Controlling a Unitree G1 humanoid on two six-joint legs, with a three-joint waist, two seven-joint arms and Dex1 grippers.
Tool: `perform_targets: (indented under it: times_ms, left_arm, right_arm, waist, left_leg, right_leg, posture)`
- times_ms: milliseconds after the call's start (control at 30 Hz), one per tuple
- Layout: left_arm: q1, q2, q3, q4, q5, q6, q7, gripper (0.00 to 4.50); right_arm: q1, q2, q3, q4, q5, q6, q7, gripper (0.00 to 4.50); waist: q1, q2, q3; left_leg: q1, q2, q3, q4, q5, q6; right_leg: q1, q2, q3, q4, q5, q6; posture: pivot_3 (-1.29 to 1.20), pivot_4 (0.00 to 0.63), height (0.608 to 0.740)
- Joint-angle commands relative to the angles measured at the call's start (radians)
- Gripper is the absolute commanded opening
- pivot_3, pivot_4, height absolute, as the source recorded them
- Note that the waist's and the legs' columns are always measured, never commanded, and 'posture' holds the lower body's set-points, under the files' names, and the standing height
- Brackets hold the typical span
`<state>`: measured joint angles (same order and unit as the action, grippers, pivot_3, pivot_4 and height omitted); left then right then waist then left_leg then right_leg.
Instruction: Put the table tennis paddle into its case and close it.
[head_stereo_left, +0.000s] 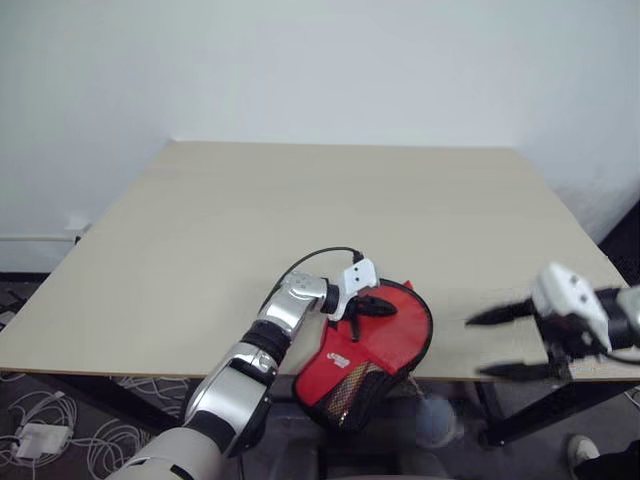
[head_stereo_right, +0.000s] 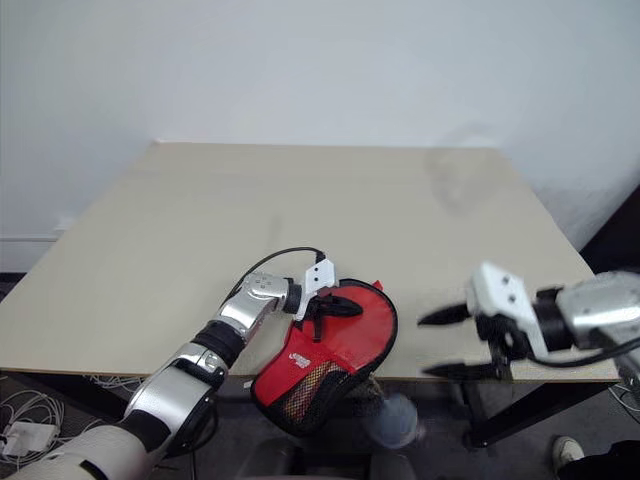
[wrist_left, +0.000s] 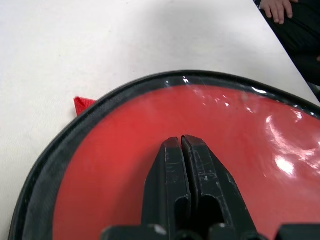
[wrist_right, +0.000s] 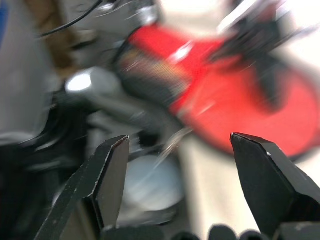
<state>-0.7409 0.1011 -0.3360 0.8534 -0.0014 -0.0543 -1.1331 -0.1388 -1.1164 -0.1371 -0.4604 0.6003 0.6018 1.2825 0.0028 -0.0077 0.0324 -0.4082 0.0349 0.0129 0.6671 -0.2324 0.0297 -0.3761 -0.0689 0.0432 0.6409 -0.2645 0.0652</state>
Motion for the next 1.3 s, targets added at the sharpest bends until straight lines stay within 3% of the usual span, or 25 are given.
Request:
perform_targets:
  times_ms: [33,333,600,1067,1300]
  left_arm:
    - [0.003,-0.004,-0.008,0.034,0.029,-0.002,0.012,0.0]
    - [0.007,0.009,0.001,0.026,0.029,-0.001,0.019,0.0]
    - [0.003,0.016,0.007,0.024,0.025,-0.002,0.02,0.0]
    - [0.022,0.084,0.117,-0.167,-0.064,0.089,0.029,0.0]
    - [0.058,0.111,0.146,-0.223,-0.076,0.128,0.07,0.0]
  right_arm:
    - [0.02,0.042,0.115,0.0,-0.067,-0.005,-0.046,3.54]
    - [0.152,0.088,0.237,-0.078,-0.145,-0.013,-0.132,3.54]
    - [-0.007,0.279,0.273,0.107,-0.225,0.148,-0.387,3.54]
    - [-0.105,0.5,0.274,0.354,-0.319,0.182,-0.614,3.54]
    - [-0.13,0.607,0.273,0.362,-0.316,0.184,-0.663,1.27]
  waist:
    - [0.008,-0.003,0.0]
    - [0.009,-0.003,0.0]
    - [0.002,-0.003,-0.001]
    - [-0.003,-0.003,-0.001]
    - [-0.004,-0.003,-0.001]
  left_leg:
    - [-0.001,0.0,0.0,0.0,0.0,0.0]
    - [-0.002,0.0,0.001,0.002,-0.001,0.0]
    - [-0.001,0.0,0.001,0.001,-0.001,0.0]
    - [-0.002,0.0,0.001,0.001,-0.001,0.0]
    - [-0.002,0.0,0.001,0.0,-0.001,0.0]
  right_leg:
    - [0.0,0.0,0.0,0.0,0.001,-0.001]
    - [-0.002,0.0,0.001,0.0,0.002,-0.001]
    - [-0.001,0.0,0.001,0.001,0.004,-0.002]
    - [-0.002,0.001,0.001,0.002,0.004,-0.002]
    - [-0.002,0.001,0.001,0.002,0.004,-0.002]
  posture:
    - [0.0,0.0,0.74]
    - [0.0,0.0,0.74]
    - [0.0,0.0,0.74]
    - [0.0,0.0,0.74]
    - [0.0,0.0,0.74]
